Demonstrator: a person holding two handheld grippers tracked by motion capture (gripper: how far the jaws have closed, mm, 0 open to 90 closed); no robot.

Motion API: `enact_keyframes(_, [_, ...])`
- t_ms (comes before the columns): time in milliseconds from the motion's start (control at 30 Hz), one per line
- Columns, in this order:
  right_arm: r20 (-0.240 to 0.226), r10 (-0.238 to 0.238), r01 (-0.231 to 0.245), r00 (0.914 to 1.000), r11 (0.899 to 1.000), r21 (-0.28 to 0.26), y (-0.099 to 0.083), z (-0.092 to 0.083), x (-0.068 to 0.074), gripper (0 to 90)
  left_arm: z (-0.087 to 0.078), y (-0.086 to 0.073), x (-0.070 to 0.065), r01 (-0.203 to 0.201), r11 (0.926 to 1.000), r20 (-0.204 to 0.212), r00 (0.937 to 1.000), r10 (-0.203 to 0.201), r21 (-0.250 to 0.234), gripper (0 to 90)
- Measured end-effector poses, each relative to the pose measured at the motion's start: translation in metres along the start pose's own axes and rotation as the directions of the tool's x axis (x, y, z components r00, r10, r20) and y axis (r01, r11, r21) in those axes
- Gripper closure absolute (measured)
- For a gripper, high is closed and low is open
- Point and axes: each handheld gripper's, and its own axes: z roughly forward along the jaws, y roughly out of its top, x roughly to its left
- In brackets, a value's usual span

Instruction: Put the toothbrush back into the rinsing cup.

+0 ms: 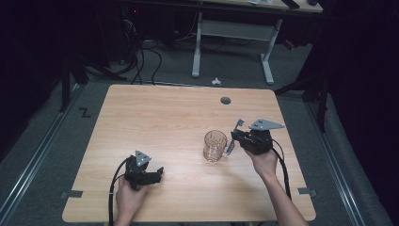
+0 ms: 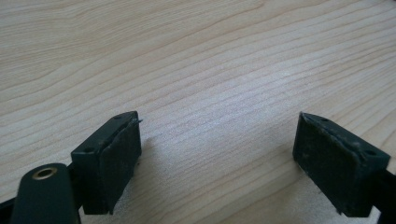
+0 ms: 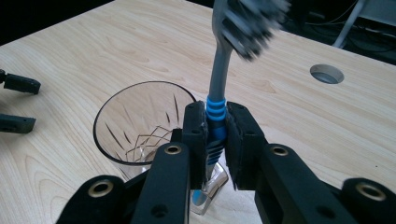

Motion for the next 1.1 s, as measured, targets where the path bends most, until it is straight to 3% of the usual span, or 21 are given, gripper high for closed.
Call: enact_keyframes(1100, [0.008,-0.008,0.008,0.9999,0.999,0.036,-0.0051,0.0085,0.0001,78.9,0.0000,0.0000,0.0000,0.000,1.0000,0.000,1.0000,0.000,0.000,15.8])
